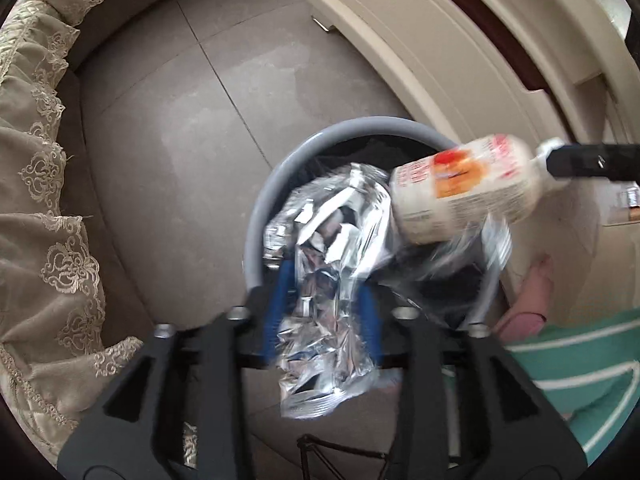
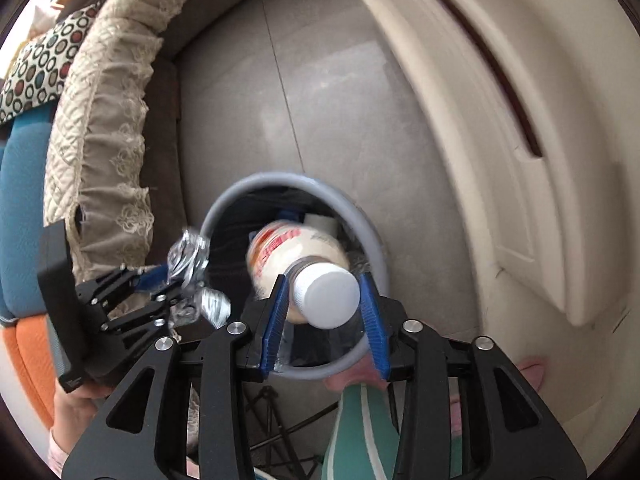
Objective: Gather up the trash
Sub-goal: 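Carry foil wrapper and drink bottle over the grey bin and open both tools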
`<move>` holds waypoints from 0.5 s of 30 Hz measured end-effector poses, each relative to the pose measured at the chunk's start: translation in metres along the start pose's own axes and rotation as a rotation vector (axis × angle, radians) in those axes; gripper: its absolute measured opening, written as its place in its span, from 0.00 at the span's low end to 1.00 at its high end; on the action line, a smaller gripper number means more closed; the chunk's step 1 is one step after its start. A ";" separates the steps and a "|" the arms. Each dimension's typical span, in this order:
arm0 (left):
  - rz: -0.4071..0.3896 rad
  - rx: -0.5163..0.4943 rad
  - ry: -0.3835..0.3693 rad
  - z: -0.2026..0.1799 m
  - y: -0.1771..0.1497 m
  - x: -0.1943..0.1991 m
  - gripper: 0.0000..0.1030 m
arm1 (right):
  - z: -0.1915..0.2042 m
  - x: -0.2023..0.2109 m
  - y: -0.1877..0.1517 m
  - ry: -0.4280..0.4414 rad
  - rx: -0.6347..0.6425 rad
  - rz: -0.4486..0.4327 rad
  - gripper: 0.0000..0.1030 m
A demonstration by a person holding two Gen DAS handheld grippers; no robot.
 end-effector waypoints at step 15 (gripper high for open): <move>-0.030 0.001 -0.049 -0.005 -0.019 0.030 0.74 | 0.006 0.059 -0.005 0.068 0.027 -0.084 0.66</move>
Point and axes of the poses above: each gripper's, at about its wrist camera, not at the fingertips, and x roughly against the way its jaws point, z to its left, y to its top, the point moved 9 cm from there along -x, roughly the way its jaws point, and after that the axes turned 7 degrees about z, right-handed, at the moved point
